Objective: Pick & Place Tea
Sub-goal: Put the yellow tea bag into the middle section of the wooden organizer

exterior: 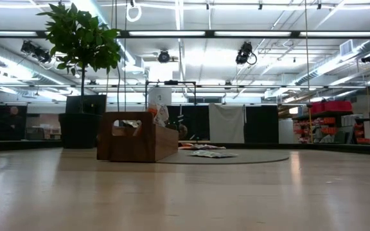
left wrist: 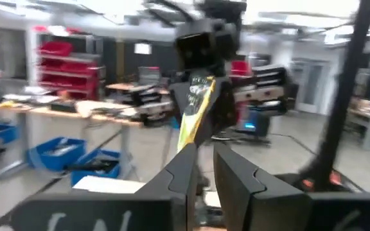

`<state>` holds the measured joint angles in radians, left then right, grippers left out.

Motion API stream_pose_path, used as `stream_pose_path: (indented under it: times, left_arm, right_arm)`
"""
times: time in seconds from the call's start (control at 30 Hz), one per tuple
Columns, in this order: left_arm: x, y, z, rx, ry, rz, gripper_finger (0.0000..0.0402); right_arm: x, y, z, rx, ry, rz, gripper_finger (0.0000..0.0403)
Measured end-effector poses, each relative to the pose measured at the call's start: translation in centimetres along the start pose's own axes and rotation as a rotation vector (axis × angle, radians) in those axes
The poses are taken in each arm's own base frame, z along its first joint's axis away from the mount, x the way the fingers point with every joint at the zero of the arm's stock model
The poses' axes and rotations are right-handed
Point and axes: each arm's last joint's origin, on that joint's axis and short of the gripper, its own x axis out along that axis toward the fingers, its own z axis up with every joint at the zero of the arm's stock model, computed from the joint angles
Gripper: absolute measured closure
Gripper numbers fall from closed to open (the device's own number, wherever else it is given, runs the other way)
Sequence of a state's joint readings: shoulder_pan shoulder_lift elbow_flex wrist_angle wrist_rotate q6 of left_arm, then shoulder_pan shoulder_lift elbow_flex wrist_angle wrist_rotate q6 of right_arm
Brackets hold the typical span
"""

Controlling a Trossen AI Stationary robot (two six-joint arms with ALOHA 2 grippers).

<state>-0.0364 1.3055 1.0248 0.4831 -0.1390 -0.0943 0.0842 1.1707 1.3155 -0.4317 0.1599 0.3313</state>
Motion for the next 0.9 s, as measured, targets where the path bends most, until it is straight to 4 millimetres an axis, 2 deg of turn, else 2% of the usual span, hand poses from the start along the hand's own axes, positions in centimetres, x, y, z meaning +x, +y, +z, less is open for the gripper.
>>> stream_pose_path:
  times: [0.1,0.23,0.37,0.47,0.67,0.9]
  left_arm:
    - [-0.5,0.4,0.5,-0.069,-0.016,0.114,0.0346]
    - [-0.8,0.9,1.0,-0.395,-0.105,0.285,0.0346]
    - [-0.9,1.5,1.0,-0.780,-0.182,0.321,0.0346]
    - [-0.8,1.7,0.8,-0.963,-0.188,0.298,0.0342]
    - [-0.8,1.7,0.9,-1.117,-0.210,0.283,0.0296]
    - [-0.9,1.8,-0.1,-1.234,-0.159,0.339,0.0204]
  right_arm:
    - [-1.0,-0.1,0.1,-0.017,-0.037,-0.115,0.0402]
    - [-1.1,0.0,-0.1,-0.067,-0.091,-0.329,0.0402]
    - [0.4,0.2,-0.7,-0.152,-0.099,-0.502,0.0403]
    - [2.0,0.2,-1.2,-0.211,-0.077,-0.560,0.0403]
    - [5.3,0.2,-2.9,-0.326,-0.003,-0.691,0.0403]
    - [6.8,0.3,-3.5,-0.407,0.012,-0.751,0.0403]
